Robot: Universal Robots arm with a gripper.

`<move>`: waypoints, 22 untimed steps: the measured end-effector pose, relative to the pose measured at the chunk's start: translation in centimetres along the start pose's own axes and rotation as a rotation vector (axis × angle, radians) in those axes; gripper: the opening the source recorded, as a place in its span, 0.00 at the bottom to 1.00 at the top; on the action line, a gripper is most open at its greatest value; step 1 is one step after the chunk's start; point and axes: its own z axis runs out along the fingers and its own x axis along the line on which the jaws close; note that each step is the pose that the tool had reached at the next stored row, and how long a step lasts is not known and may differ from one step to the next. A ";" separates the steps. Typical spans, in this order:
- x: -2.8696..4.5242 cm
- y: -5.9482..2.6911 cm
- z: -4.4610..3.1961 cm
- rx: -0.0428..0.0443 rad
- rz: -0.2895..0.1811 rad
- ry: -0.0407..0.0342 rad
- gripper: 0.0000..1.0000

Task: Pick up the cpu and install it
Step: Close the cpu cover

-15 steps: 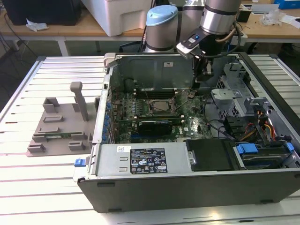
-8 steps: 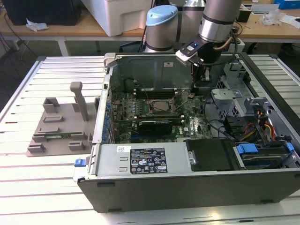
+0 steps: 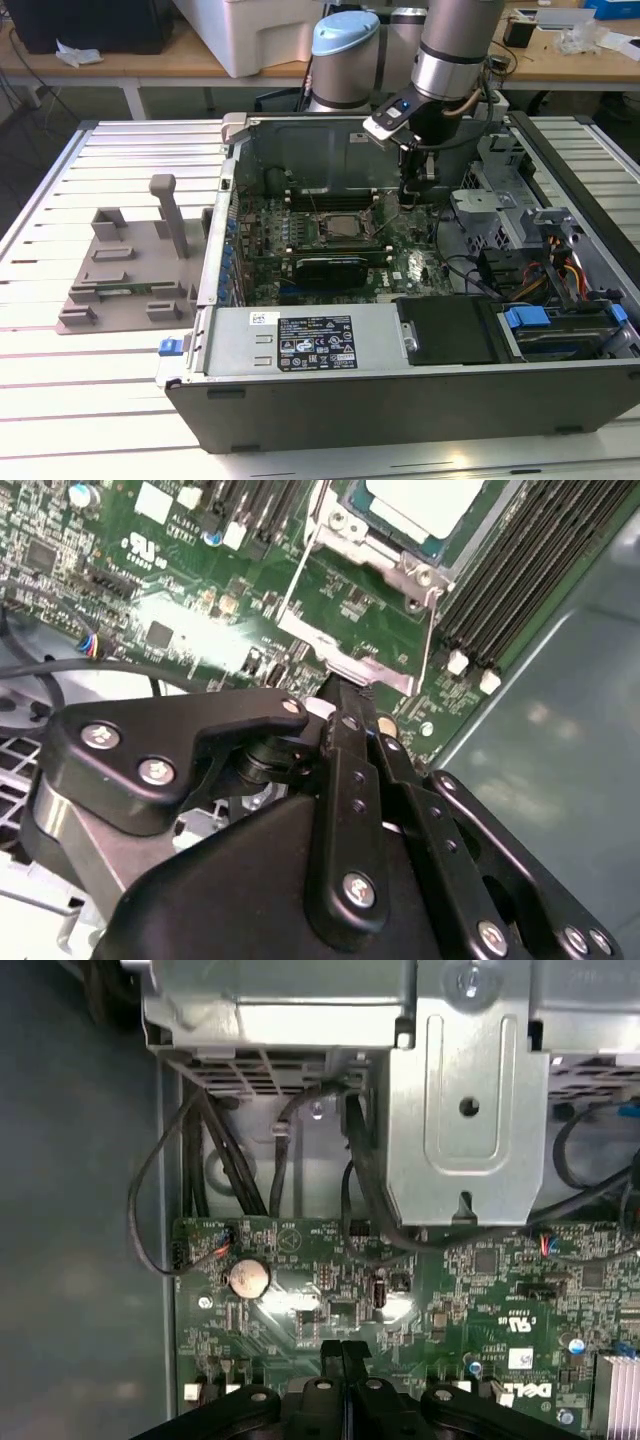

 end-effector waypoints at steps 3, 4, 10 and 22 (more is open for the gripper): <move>0.00 -0.72 0.05 -0.0007 0.000 0.0010 0.11; 0.00 -1.02 0.07 -0.0011 0.000 0.0011 0.11; 0.00 -2.29 0.17 -0.0022 0.000 0.0011 0.11; 0.00 -3.98 0.30 -0.0023 0.000 0.0012 0.11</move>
